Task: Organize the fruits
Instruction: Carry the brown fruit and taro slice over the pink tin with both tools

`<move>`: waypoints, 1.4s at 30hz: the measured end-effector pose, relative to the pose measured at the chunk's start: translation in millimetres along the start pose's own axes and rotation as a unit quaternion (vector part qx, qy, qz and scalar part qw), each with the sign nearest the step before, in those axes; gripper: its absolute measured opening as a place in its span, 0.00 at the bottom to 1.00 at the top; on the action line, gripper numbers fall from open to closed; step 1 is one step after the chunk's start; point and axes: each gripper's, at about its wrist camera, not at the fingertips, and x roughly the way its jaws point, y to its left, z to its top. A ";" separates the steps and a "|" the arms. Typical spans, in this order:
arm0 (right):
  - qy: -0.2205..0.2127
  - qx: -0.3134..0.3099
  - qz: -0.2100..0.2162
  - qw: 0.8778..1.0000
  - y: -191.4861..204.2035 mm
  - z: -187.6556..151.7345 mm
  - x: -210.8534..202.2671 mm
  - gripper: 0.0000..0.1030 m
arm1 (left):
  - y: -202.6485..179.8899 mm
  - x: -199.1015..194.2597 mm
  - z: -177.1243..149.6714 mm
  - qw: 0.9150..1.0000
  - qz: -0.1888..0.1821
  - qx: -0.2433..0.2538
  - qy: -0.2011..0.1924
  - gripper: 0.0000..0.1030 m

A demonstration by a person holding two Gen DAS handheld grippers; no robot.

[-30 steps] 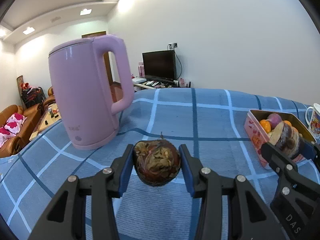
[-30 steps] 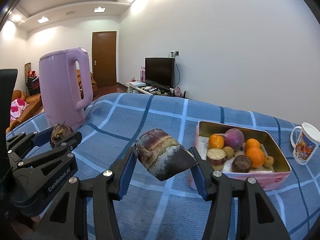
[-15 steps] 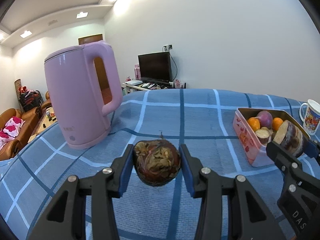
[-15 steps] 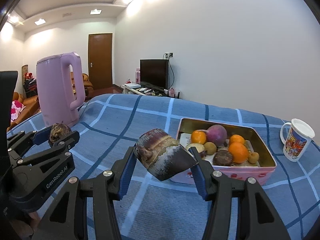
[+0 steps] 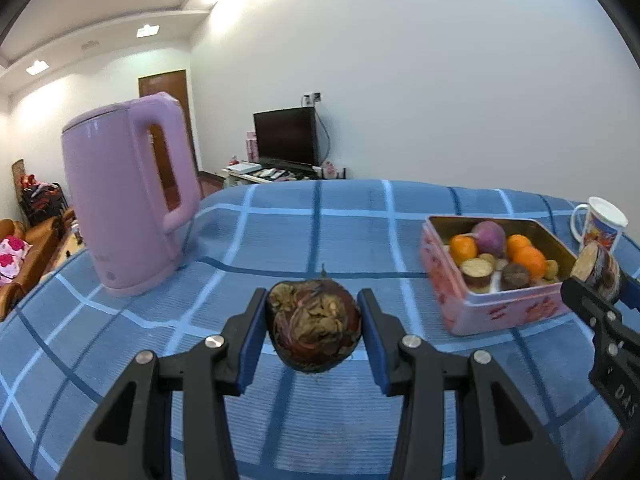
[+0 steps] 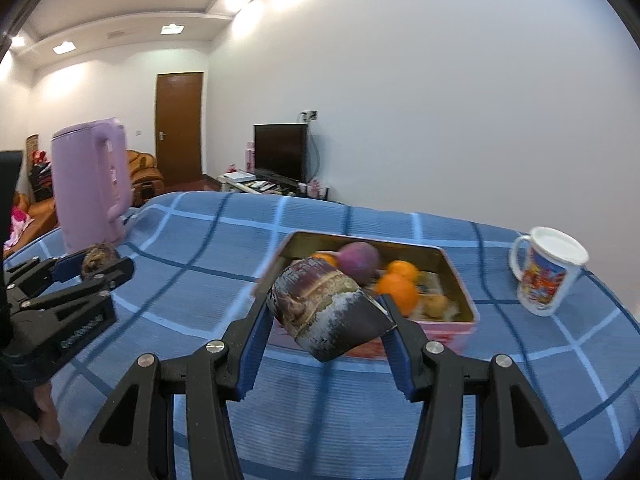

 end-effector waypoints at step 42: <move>0.002 0.016 -0.098 0.995 -109.6 -9.7 -7.5 0.54 | -149.4 0.9 6.3 0.990 -0.119 0.079 0.018 0.45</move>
